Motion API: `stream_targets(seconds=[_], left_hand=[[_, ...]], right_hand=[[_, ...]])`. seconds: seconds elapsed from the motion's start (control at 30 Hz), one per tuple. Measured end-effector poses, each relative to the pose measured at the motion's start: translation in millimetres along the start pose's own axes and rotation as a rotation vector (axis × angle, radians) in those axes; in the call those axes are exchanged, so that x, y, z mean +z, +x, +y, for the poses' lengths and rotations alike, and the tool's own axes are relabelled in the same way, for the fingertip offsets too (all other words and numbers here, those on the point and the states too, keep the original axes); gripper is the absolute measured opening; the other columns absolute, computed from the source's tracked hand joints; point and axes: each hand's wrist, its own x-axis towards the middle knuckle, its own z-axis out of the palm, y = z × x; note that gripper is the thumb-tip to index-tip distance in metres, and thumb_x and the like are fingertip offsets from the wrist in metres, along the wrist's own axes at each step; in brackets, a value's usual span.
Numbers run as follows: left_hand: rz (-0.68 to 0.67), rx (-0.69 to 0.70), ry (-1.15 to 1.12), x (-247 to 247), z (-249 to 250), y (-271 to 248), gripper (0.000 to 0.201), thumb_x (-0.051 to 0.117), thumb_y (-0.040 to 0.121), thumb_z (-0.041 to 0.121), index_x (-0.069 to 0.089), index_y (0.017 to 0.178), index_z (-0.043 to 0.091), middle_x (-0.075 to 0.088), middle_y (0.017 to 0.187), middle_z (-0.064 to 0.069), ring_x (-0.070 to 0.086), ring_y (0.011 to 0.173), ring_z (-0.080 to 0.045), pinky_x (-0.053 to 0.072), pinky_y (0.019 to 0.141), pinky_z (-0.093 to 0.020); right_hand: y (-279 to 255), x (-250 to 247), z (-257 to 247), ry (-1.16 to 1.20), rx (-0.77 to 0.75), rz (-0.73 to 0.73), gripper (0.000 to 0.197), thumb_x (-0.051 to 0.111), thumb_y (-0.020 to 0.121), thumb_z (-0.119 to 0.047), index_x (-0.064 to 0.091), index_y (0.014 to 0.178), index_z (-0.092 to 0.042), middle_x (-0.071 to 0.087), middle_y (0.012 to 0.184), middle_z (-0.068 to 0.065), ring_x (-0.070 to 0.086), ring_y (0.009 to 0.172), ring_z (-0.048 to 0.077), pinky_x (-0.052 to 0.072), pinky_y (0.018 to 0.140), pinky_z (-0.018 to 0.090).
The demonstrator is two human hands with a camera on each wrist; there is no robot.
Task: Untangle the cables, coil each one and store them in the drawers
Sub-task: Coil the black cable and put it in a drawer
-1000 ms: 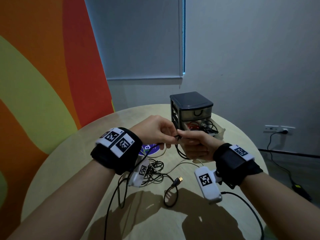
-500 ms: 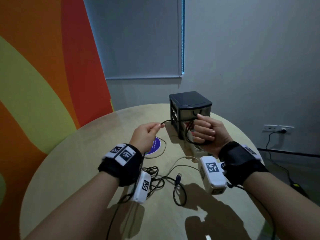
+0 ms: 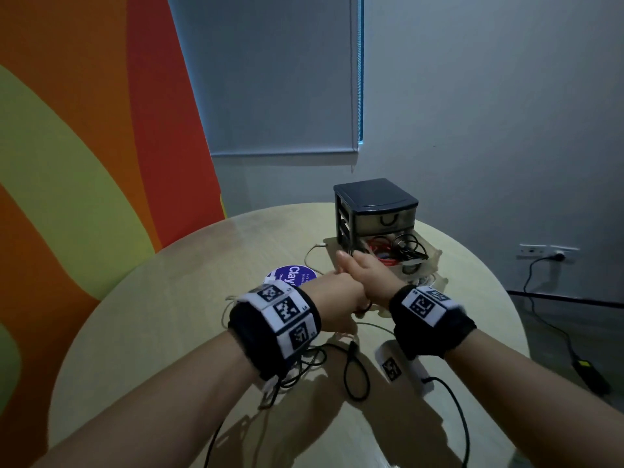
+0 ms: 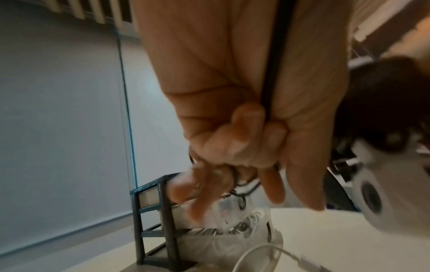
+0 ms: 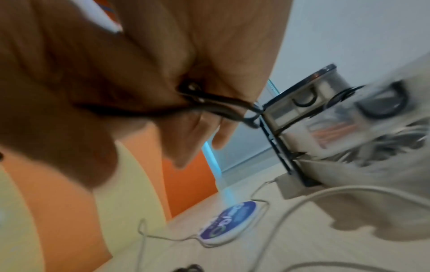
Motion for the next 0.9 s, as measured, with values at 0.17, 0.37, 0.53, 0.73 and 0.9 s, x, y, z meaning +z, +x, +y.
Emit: stream_targets(seconds=[0.17,0.37,0.53,0.73,0.9], left_hand=[[0.180,0.052,-0.319,-21,-27,-10,0.017,0.069,0.083,0.028,0.074,0.093,0.015,0.057,0.062,0.015,0.049,0.056,0.005,0.032,0.055,-0.009],[0.418,-0.075,-0.636,-20,-59,-11,0.010,0.071,0.082,0.024,0.073,0.083,0.015,0.052,0.055,0.004,0.041,0.047,-0.004,0.032,0.051,-0.015],[0.317,-0.069,-0.882,-13,-62,-15,0.006,0.074,0.078,0.013,0.070,0.082,0.012,0.061,0.056,0.002,0.050,0.047,-0.015,0.042,0.047,-0.020],[0.357,-0.067,-1.100,3,-60,-9,0.010,0.067,0.083,0.004,0.070,0.080,0.012,0.065,0.058,-0.003,0.053,0.044,-0.015,0.045,0.048,-0.023],[0.364,-0.227,-1.229,25,-44,0,0.013,0.066,0.085,0.014,0.067,0.087,0.001,0.056,0.046,-0.001,0.047,0.034,-0.013,0.040,0.039,-0.020]], right_hand=[[-5,-16,19,0.043,0.139,-0.145,0.039,0.037,0.100,-0.034,0.051,0.072,-0.011,0.051,0.053,0.004,0.046,0.047,0.019,0.032,0.048,0.030],[-17,-29,-3,0.261,0.225,-0.364,0.044,0.032,0.100,-0.036,0.042,0.063,-0.013,0.025,0.041,-0.006,0.019,0.035,0.008,0.021,0.041,0.021],[-18,-40,-2,0.574,0.186,-0.458,0.045,0.051,0.088,-0.046,0.037,0.055,-0.019,0.023,0.038,-0.008,0.016,0.033,0.008,0.020,0.036,0.019],[-23,-41,-12,1.043,-0.034,-0.390,0.041,0.068,0.074,-0.030,0.042,0.043,-0.022,0.019,0.029,-0.009,0.012,0.026,0.008,0.026,0.038,0.017],[-18,-33,-32,1.249,-0.041,-0.138,0.047,0.039,0.093,-0.025,0.039,0.046,-0.020,0.031,0.032,-0.009,0.025,0.026,0.005,0.037,0.045,0.017]])
